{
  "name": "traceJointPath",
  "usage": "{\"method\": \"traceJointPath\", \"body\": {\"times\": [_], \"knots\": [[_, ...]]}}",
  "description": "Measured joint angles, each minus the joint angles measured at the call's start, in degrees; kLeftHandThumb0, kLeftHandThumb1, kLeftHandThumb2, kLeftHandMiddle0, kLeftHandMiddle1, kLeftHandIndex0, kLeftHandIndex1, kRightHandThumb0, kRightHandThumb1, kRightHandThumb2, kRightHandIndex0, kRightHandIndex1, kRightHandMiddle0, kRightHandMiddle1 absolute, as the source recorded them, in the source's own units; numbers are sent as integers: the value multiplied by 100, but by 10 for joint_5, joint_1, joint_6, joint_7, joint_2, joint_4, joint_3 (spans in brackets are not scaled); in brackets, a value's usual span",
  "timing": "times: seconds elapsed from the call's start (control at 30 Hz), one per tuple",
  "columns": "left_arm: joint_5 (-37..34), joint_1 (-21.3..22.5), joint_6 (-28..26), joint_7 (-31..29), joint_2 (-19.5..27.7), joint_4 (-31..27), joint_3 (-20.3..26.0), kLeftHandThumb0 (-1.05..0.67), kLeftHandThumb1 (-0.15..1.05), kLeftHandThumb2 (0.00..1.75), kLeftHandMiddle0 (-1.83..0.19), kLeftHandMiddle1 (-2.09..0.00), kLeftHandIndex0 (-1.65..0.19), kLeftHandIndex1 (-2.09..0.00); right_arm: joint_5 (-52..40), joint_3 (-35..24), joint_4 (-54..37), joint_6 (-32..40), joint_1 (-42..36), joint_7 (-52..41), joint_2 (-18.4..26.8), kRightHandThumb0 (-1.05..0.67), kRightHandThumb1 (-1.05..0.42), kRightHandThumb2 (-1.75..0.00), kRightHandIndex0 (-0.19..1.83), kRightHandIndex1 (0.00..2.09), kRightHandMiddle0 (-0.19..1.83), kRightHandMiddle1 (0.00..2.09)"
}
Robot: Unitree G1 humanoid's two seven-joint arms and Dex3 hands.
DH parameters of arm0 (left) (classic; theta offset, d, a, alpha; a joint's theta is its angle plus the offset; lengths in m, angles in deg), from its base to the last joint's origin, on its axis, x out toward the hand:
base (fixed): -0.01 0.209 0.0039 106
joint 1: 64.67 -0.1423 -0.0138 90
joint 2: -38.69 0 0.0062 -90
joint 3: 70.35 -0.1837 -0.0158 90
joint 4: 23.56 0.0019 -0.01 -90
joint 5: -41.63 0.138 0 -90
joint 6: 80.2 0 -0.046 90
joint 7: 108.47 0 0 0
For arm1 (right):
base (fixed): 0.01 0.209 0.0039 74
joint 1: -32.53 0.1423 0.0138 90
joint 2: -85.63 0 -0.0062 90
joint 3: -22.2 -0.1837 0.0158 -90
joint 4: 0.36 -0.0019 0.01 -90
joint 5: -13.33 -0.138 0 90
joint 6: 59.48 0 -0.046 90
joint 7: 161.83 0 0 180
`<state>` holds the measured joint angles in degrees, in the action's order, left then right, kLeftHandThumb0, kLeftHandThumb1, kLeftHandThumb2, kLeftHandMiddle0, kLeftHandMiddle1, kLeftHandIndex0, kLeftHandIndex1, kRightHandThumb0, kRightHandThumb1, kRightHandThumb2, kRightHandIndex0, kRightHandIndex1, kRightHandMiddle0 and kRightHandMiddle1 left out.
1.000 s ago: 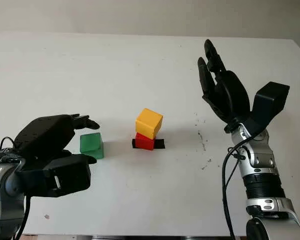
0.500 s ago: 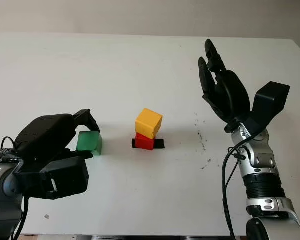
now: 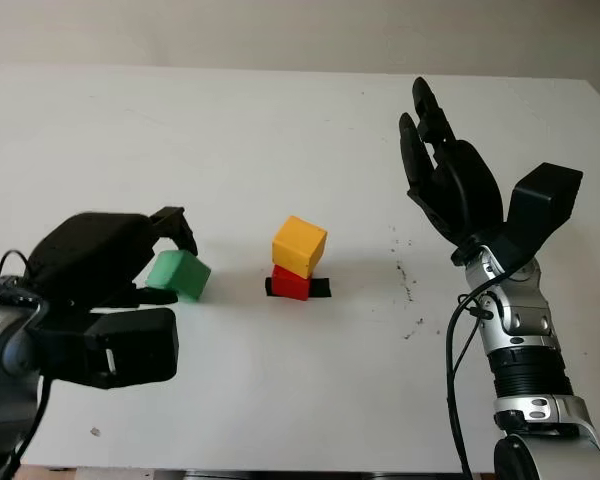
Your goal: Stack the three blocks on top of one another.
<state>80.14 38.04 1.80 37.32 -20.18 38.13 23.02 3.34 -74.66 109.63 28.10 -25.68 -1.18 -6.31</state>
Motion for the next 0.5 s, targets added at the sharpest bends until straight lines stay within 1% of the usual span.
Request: {"method": "traceJointPath", "body": {"times": [0.1,0.2,0.23,0.27,0.33,0.4,0.5], "knots": [[-38,77,35,-39,26,39,-10,-34,103,5,-54,-13,-28,-133,1,1,0,0,0,2,-1,-68,-105,-53,-19,0,-19,1],[-78,155,52,-85,42,76,-28,-33,102,5,-61,-12,-39,-121,1,2,1,0,0,3,-1,-67,-105,-53,-19,0,-19,0],[-88,180,58,-96,44,87,-36,-32,99,5,-64,-12,-46,-114,2,2,1,0,0,3,-1,-67,-105,-53,-19,0,-19,0],[-95,201,62,-103,44,96,-42,-32,98,5,-66,-11,-49,-111,2,2,1,0,0,4,-2,-67,-105,-53,-19,0,-19,0],[-99,244,69,-121,45,116,-60,-33,97,5,-68,-10,-53,-106,2,3,1,1,0,5,-3,-68,-105,-53,-19,0,-19,1],[-83,288,75,-139,46,134,-86,-38,96,5,-68,-7,-63,-93,4,3,1,1,-1,7,-3,-68,-105,-54,-19,0,-19,1],[-63,349,80,-161,44,161,-118,-38,94,5,-70,-7,-69,-88,5,4,1,1,-1,8,-5,-68,-105,-54,-19,0,-19,1]]}}
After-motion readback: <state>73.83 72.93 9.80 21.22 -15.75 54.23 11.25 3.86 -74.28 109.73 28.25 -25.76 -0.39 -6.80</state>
